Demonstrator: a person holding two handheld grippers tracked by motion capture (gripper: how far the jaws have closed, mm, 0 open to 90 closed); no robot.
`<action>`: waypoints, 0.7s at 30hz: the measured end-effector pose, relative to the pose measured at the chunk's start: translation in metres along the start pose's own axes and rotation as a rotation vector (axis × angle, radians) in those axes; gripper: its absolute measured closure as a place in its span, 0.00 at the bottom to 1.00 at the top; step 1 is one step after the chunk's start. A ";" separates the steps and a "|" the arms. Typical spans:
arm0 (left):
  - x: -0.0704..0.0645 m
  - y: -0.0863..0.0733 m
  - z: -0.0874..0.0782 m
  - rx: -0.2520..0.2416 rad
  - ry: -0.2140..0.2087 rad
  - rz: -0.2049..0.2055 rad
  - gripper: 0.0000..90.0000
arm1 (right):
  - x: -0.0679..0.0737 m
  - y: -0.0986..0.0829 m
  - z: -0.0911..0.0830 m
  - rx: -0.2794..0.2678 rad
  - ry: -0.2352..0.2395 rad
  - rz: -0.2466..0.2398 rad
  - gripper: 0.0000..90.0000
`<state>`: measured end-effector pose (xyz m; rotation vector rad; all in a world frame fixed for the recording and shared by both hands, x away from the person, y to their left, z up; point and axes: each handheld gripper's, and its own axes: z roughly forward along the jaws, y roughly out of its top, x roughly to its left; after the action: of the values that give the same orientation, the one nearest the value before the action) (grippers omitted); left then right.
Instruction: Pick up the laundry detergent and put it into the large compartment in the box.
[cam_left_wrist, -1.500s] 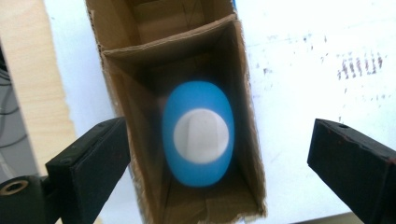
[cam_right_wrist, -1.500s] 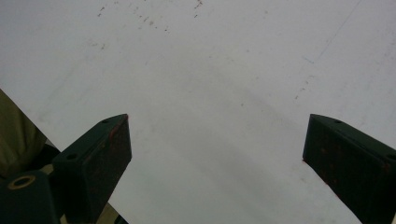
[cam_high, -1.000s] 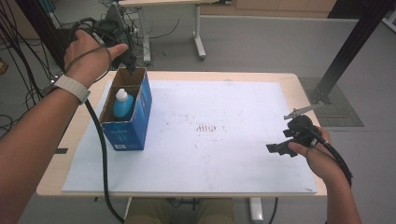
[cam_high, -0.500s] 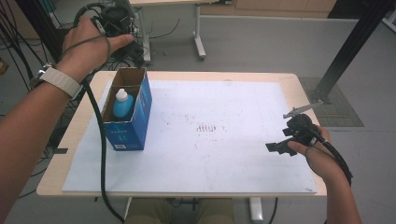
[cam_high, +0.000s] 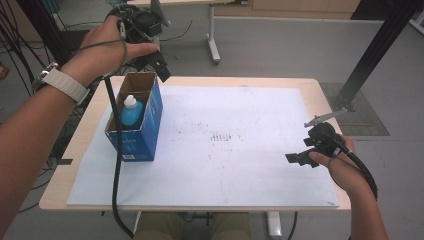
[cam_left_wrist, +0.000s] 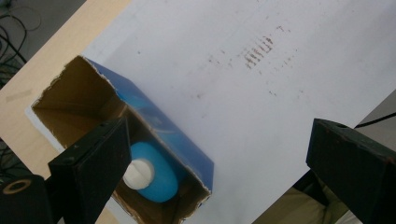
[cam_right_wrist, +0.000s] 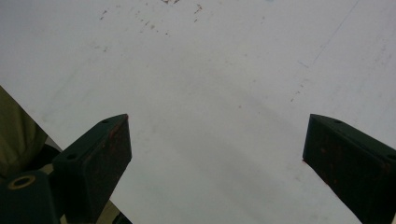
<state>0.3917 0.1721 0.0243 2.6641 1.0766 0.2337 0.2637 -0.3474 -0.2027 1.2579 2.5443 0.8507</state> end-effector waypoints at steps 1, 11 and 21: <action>0.000 0.001 0.001 0.000 -0.008 0.014 0.08 | 0.000 0.000 0.000 0.000 0.001 -0.002 0.09; -0.012 0.015 0.020 0.036 -0.089 0.174 0.08 | 0.002 0.001 -0.001 -0.002 0.000 -0.002 0.09; -0.031 0.024 0.047 0.074 -0.122 0.313 0.08 | 0.002 -0.002 0.000 -0.002 -0.001 0.000 0.09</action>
<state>0.3970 0.1250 -0.0149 2.8623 0.6416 0.0882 0.2609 -0.3468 -0.2038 1.2571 2.5425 0.8525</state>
